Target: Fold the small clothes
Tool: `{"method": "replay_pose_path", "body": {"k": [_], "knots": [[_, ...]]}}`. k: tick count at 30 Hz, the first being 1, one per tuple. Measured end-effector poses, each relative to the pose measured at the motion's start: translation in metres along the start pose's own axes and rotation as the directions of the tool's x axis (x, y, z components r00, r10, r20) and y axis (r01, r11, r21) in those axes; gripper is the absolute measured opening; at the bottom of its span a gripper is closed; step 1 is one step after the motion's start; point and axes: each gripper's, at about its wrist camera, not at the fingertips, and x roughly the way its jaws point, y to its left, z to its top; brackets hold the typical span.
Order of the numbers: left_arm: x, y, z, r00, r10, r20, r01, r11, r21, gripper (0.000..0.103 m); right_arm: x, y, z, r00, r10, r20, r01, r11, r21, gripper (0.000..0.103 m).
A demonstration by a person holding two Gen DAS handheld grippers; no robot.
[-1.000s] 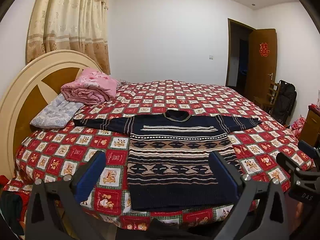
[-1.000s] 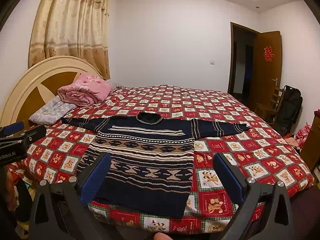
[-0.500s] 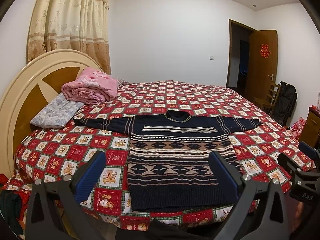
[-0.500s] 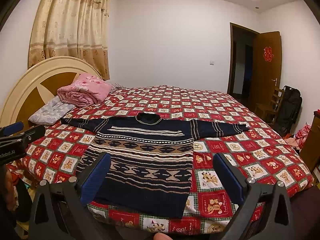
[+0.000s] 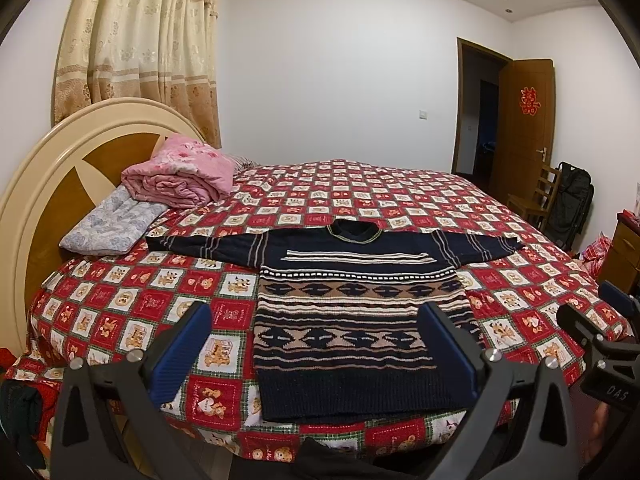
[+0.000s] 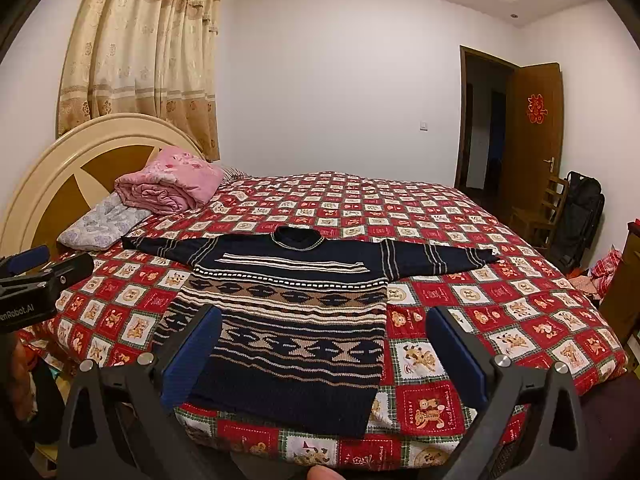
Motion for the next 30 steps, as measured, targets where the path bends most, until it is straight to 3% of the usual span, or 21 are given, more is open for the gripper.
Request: {"method": "replay_pose_path", "body": {"k": [30], "knots": [[0.0033,-0.0008,-0.0048,1.0,0.0,-0.003,0.0,1.0,-0.005,0.103,0.0049,0.0018,-0.0044,1.0,0.011,-0.008,-0.011,1.0,-0.008,0.102]]}}
